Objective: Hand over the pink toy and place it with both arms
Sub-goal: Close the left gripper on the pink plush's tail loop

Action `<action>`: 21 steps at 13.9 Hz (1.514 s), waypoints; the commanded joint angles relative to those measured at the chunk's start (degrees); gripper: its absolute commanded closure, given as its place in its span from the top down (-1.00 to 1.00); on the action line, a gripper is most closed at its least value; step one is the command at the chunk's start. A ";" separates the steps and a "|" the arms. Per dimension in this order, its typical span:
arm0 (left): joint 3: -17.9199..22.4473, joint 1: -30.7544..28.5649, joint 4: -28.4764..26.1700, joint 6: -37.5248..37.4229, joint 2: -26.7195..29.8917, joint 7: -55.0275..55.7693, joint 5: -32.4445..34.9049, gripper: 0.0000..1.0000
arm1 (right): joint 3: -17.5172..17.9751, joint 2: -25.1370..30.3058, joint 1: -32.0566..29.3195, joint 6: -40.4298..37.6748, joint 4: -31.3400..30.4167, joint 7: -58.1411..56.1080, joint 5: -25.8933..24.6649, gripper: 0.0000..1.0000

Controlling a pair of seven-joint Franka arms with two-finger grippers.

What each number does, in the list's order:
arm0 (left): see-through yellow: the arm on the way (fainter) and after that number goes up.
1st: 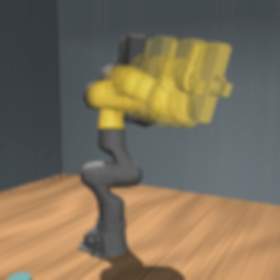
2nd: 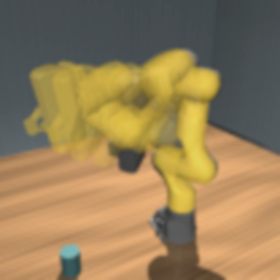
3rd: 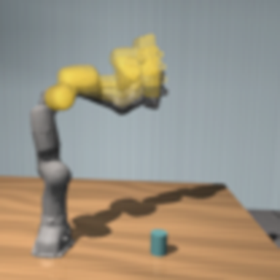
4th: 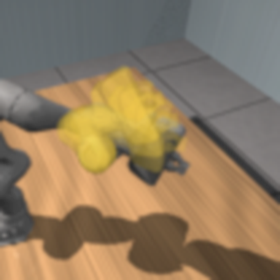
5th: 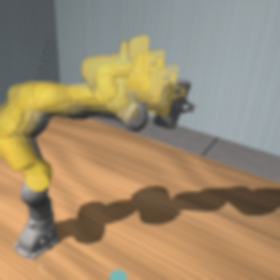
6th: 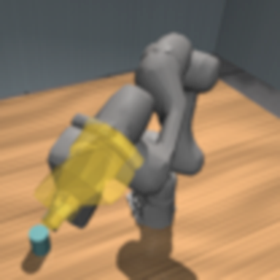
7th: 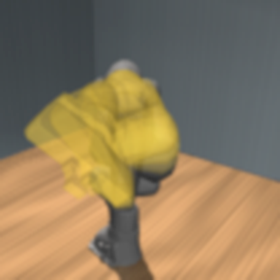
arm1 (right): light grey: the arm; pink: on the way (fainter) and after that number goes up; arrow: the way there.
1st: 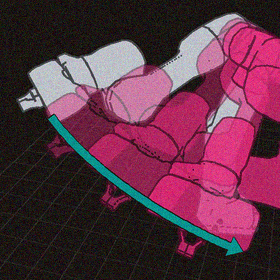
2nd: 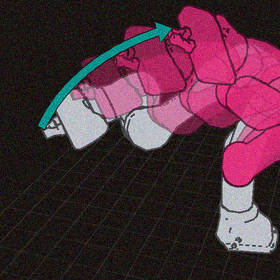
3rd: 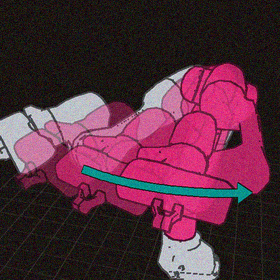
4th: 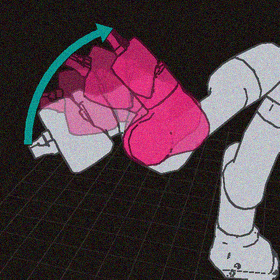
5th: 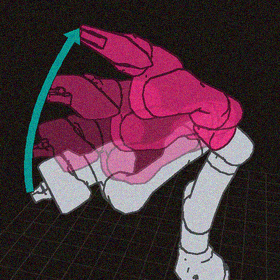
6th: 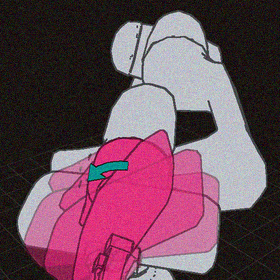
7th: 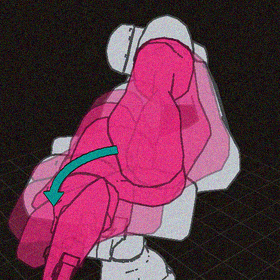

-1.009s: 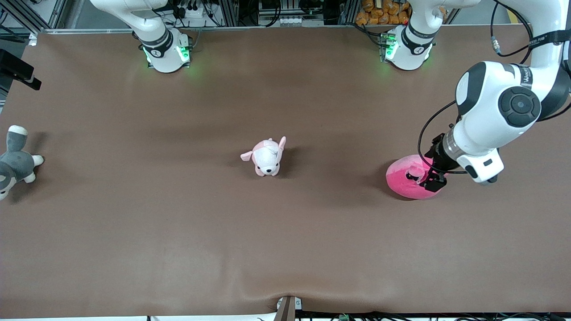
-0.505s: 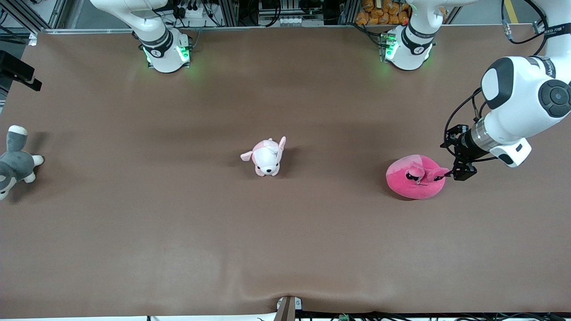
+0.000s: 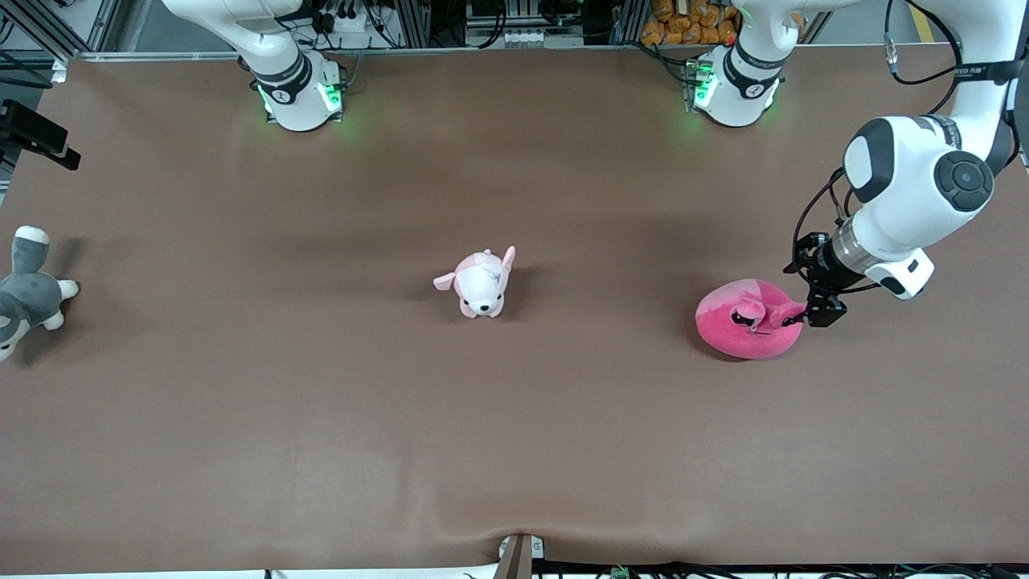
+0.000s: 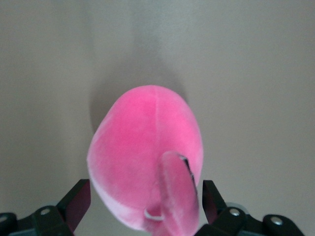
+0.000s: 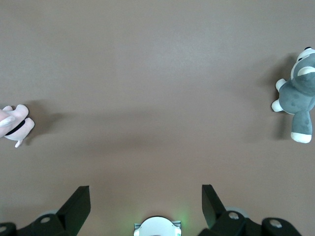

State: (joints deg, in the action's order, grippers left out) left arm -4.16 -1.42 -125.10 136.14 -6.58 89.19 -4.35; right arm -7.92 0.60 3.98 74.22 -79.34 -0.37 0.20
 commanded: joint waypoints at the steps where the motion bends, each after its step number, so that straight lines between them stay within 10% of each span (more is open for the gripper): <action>1: -0.49 -1.04 -0.32 4.03 -1.85 0.54 -1.01 1.00 | 0.10 0.19 0.24 0.05 0.06 0.55 0.50 1.00; 8: -0.50 -0.60 -0.32 5.63 -2.73 0.63 -0.92 0.99 | 0.10 -0.42 0.15 0.05 0.06 0.20 0.50 1.00; 10: -0.50 -0.51 -0.32 5.63 -2.64 0.54 -0.92 -0.23 | 0.10 -1.04 0.15 0.05 0.06 0.20 0.50 1.00; 13: -0.67 -0.51 -0.06 5.54 -1.33 0.19 -0.92 -1.00 | 0.10 -1.13 0.15 0.05 0.06 0.20 0.42 1.00; 21: -1.20 -1.13 5.81 3.26 0.69 2.03 -1.97 -1.00 | 0.10 -9.48 -0.20 -0.91 0.06 0.02 -0.55 1.00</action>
State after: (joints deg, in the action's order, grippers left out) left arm -4.99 -2.09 -121.97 141.40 -7.05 90.23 -4.54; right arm -7.87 -6.86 3.99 74.11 -80.48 -0.39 0.01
